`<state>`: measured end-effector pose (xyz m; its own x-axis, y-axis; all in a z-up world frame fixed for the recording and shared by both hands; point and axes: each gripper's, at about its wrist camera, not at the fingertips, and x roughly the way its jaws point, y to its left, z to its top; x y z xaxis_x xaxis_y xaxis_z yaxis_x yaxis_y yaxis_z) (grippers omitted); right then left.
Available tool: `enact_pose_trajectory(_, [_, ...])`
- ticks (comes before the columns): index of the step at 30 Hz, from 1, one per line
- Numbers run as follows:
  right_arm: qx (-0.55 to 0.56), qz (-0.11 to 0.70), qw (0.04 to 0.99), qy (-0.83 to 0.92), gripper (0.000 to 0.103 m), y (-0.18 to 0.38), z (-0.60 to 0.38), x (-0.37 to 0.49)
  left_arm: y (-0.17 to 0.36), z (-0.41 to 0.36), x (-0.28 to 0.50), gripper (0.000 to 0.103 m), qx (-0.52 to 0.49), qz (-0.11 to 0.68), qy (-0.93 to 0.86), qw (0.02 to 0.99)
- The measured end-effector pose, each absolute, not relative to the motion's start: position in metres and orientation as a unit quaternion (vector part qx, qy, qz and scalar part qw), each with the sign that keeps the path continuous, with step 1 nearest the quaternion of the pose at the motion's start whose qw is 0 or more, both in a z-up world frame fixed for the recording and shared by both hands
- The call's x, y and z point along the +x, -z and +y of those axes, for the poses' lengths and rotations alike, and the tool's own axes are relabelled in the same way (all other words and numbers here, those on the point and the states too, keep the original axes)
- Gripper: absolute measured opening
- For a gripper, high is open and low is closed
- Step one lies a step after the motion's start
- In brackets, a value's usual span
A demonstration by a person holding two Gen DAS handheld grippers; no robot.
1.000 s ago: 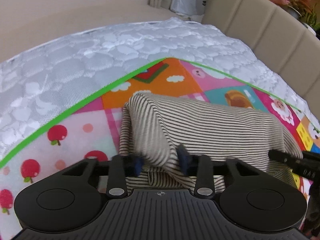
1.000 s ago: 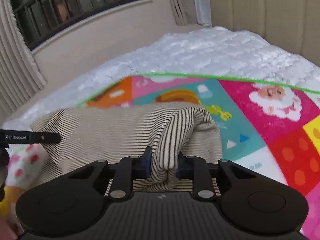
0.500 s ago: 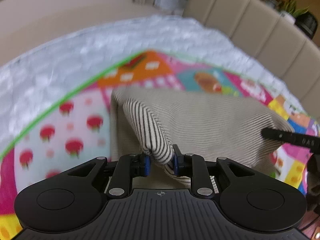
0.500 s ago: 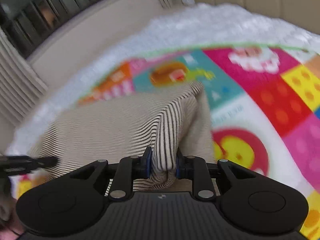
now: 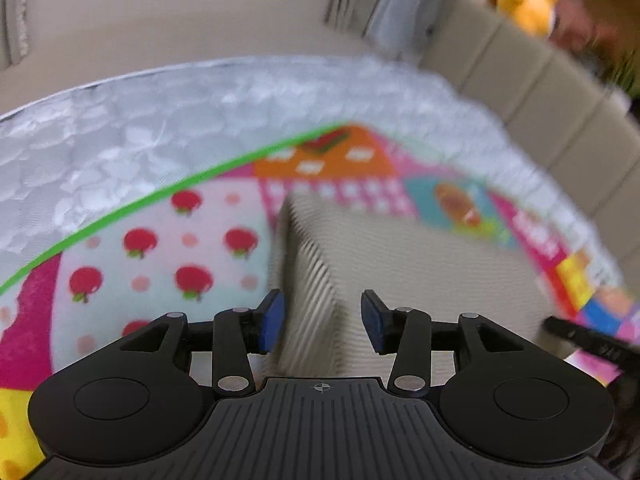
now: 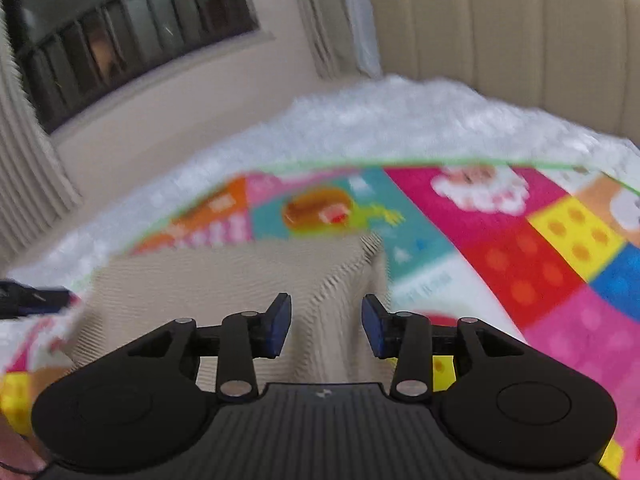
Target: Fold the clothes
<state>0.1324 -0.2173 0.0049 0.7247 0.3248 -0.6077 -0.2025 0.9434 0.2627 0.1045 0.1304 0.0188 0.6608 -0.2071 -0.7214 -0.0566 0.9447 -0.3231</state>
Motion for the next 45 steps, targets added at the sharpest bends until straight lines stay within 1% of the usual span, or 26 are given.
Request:
enact_pose_trajectory(2, [0.099, 0.341, 0.92, -0.167, 0.04, -0.007, -0.213, 0.135, -0.019, 0.123, 0.11, 0.044, -0.16, 0.407, 0.066, 0.897])
enact_pose_trajectory(4, [0.091, 0.357, 0.912, -0.181, 0.04, -0.001, -0.205, 0.139, -0.016, 0.11, 0.116, 0.044, -0.145, 0.414, 0.092, 0.894])
enact_pose_trajectory(6, [0.072, 0.393, 0.898, -0.184, 0.047, 0.013, -0.196, 0.147, -0.007, 0.096, 0.122, 0.046, -0.129, 0.432, 0.109, 0.886])
enact_pose_trajectory(7, [0.062, 0.411, 0.891, -0.183, 0.054, 0.02, -0.192, 0.15, -0.001, 0.091, 0.126, 0.047, -0.123, 0.446, 0.114, 0.879])
enact_pose_trajectory(8, [0.052, 0.427, 0.885, -0.182, 0.059, 0.027, -0.189, 0.153, 0.006, 0.086, 0.129, 0.051, -0.117, 0.459, 0.119, 0.873])
enact_pose_trajectory(9, [0.044, 0.432, 0.882, -0.182, 0.061, 0.031, -0.186, 0.152, 0.013, 0.083, 0.131, 0.053, -0.109, 0.477, 0.115, 0.864])
enact_pose_trajectory(11, [0.031, 0.428, 0.882, -0.195, 0.078, 0.032, -0.181, 0.147, 0.029, 0.078, 0.135, 0.053, -0.092, 0.514, 0.104, 0.846])
enact_pose_trajectory(13, [0.024, 0.424, 0.881, -0.206, 0.085, 0.034, -0.175, 0.144, 0.032, 0.073, 0.137, 0.059, -0.083, 0.52, 0.107, 0.843])
enact_pose_trajectory(14, [0.02, 0.424, 0.881, -0.208, 0.087, 0.034, -0.174, 0.144, 0.032, 0.071, 0.137, 0.068, -0.082, 0.52, 0.112, 0.843])
enact_pose_trajectory(15, [0.016, 0.424, 0.881, -0.21, 0.088, 0.035, -0.172, 0.143, 0.032, 0.068, 0.137, 0.075, -0.08, 0.519, 0.117, 0.843])
enact_pose_trajectory(17, [0.016, 0.424, 0.88, -0.214, 0.093, 0.036, -0.172, 0.144, 0.032, 0.062, 0.134, 0.079, -0.063, 0.518, 0.122, 0.844])
enact_pose_trajectory(19, [0.026, 0.425, 0.878, -0.217, 0.095, 0.035, -0.175, 0.144, 0.032, 0.06, 0.132, 0.082, -0.049, 0.519, 0.124, 0.844])
enact_pose_trajectory(23, [0.046, 0.423, 0.879, -0.214, 0.095, 0.033, -0.178, 0.145, 0.031, 0.062, 0.13, 0.087, -0.051, 0.519, 0.123, 0.844])
enact_pose_trajectory(31, [0.061, 0.423, 0.88, -0.209, 0.095, 0.032, -0.182, 0.146, 0.029, 0.061, 0.129, 0.088, -0.054, 0.513, 0.117, 0.849])
enact_pose_trajectory(33, [0.059, 0.424, 0.88, -0.208, 0.095, 0.033, -0.181, 0.146, 0.027, 0.061, 0.126, 0.092, -0.057, 0.51, 0.121, 0.85])
enact_pose_trajectory(35, [0.059, 0.424, 0.879, -0.208, 0.095, 0.033, -0.182, 0.147, 0.024, 0.06, 0.123, 0.094, -0.067, 0.509, 0.126, 0.849])
enact_pose_trajectory(38, [0.057, 0.425, 0.879, -0.208, 0.095, 0.034, -0.181, 0.147, 0.023, 0.06, 0.121, 0.095, -0.083, 0.513, 0.136, 0.843])
enact_pose_trajectory(45, [0.069, 0.417, 0.882, -0.208, 0.096, 0.031, -0.185, 0.145, 0.029, 0.061, 0.126, 0.096, -0.08, 0.524, 0.123, 0.839])
